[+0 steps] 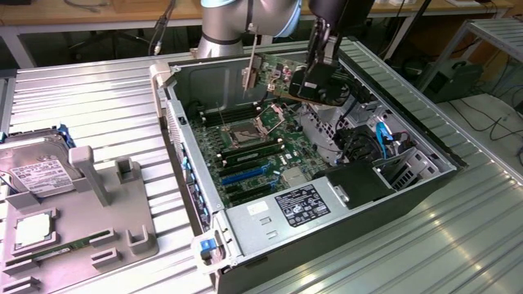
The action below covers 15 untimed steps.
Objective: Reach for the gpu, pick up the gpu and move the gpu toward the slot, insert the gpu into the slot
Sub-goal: 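Insert the gpu into the slot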
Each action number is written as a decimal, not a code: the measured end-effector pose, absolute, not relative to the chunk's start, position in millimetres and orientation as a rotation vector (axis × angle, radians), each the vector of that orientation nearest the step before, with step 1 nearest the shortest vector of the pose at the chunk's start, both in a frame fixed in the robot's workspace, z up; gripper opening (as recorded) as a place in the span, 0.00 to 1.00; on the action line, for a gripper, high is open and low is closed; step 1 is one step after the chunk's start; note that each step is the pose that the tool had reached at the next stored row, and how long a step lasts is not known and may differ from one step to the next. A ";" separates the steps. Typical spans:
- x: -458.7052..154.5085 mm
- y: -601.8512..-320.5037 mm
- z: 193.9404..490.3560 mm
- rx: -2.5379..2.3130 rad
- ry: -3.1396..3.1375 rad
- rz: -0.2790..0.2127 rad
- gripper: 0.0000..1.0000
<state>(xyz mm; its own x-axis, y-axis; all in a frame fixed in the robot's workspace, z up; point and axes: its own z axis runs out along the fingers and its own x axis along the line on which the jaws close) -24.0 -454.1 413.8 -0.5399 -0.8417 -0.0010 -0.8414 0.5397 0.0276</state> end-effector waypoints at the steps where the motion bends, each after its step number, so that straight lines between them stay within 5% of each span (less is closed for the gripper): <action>1: -24.0 -453.8 413.6 1.501 -2.746 -0.035 0.28; 15: -21.7 -451.7 412.0 1.738 -2.600 -0.046 0.28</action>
